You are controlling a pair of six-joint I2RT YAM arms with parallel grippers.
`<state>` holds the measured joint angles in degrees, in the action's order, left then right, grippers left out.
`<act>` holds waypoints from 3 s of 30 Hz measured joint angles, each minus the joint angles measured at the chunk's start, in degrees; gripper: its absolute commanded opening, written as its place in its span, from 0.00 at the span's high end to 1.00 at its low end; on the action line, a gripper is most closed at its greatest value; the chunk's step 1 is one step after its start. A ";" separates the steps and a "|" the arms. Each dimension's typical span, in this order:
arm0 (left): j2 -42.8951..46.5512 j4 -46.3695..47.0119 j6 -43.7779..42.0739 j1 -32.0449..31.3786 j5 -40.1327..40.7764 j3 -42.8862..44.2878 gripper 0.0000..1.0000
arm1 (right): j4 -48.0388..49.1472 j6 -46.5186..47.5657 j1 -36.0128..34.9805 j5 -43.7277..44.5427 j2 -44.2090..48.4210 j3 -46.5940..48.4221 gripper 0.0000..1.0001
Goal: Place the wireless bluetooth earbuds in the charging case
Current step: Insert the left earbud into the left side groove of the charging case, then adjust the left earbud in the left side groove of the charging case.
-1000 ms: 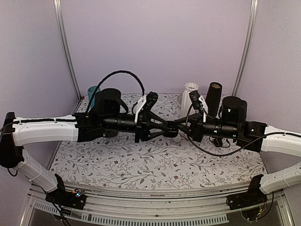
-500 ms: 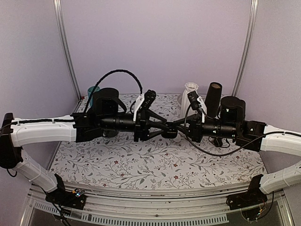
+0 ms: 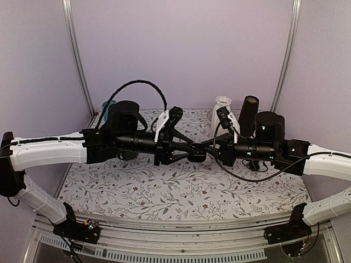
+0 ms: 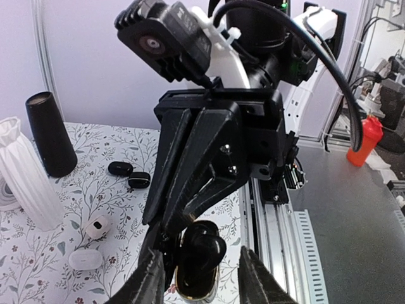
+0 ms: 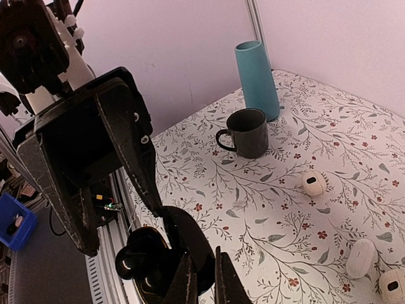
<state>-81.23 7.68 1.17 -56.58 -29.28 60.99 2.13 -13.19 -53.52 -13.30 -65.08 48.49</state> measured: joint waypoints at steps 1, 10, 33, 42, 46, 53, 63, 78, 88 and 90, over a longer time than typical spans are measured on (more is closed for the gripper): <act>0.02 -0.72 -0.74 0.00 0.02 0.31 0.59 | -0.24 0.22 -0.13 0.20 0.00 0.02 0.97; 2.14 -7.41 -6.88 -0.04 1.66 2.51 0.56 | -1.90 1.99 -1.77 3.37 -0.68 0.98 0.97; 7.72 -0.98 -4.04 -5.22 25.94 -6.38 0.20 | -2.08 2.47 -4.24 11.34 -0.81 1.62 0.97; 6.03 3.69 -1.46 -5.90 26.93 -7.41 0.20 | -0.02 2.47 -5.18 12.79 -0.85 1.62 0.97; 4.68 4.87 -0.74 -6.36 26.88 -7.50 0.20 | 0.55 2.47 -5.66 13.38 -1.22 1.62 0.97; 3.72 5.44 -0.42 -6.54 26.75 -7.50 0.22 | 0.83 2.49 -6.12 13.92 -1.79 1.62 0.97; 2.71 6.67 1.33 -6.54 26.21 -7.50 0.27 | 0.90 2.51 -6.45 14.32 -1.79 1.73 0.97; 2.08 7.15 3.56 -6.54 26.40 -7.48 0.29 | 0.87 2.54 -6.73 14.51 -2.16 1.81 0.97; 2.08 8.24 4.68 -6.54 27.02 -7.48 0.34 | 0.87 2.73 -6.97 14.93 -2.75 1.84 0.97; 2.05 8.33 4.76 -6.54 27.02 -7.48 0.36 | 0.87 2.73 -6.97 14.95 -2.75 1.84 0.97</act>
<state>-79.18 16.01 5.93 -63.11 -2.26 53.52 3.01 -10.46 -60.49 1.65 -67.83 50.33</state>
